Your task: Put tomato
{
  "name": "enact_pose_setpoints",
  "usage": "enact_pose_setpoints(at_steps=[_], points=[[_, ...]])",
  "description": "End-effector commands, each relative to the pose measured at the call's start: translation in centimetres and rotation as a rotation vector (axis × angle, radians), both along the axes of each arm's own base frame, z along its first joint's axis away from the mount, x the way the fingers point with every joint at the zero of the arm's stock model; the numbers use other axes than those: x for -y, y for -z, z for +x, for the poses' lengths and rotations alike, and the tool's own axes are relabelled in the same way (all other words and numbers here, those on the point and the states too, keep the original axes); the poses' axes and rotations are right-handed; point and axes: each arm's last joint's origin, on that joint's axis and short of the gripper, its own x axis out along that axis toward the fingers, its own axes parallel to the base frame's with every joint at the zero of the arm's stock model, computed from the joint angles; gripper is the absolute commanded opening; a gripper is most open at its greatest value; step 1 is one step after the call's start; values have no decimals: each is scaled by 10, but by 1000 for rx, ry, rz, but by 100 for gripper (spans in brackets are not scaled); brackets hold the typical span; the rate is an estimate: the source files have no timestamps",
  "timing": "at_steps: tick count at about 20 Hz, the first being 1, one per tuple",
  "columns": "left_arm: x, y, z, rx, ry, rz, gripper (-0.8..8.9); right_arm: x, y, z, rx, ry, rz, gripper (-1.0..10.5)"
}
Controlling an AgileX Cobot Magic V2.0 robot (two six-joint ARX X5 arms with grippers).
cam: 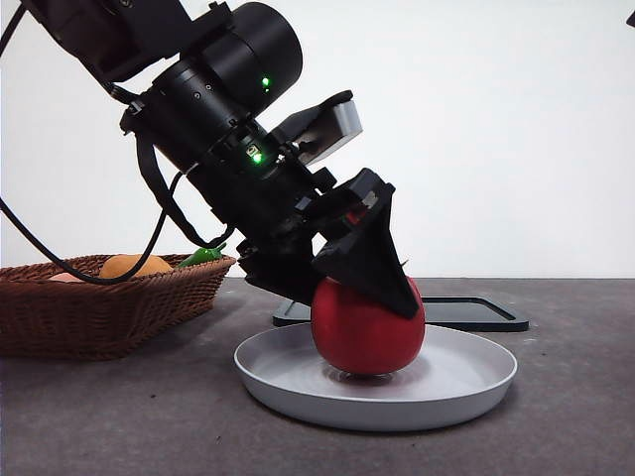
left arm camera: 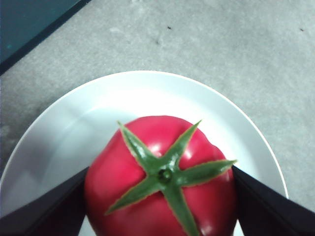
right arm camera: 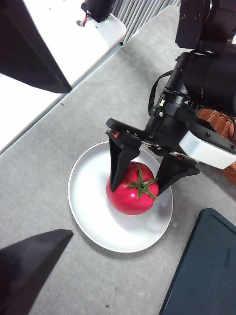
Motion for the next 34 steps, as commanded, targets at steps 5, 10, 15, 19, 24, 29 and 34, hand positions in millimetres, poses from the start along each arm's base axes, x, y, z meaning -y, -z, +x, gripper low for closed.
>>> enact_pose_setpoints(at_steps=[5,10,15,19,24,29,34], points=[[5,3,-1,-18,6,12,512,-1,-5,1,20,-10,1,440],[2,-13,-2,-6,-21,-33,512,-1,-5,1,19,-10,1,440],[-14,-49,-8,41,-48,-84,512,-1,-5,1,17,-10,0,440],[-43,-88,-17,66,-107,-122,508,-1,-5,1,18,-9,-1,440],[-97,-131,-40,88,-211,-131,500,0,-5,2,29,9,-21,440],[-145,-150,-75,2,-269,-100,499,-1,-7,4,61,10,-10,440],[-162,-155,-111,-136,-160,-121,499,-2,-7,6,64,10,-9,440]])
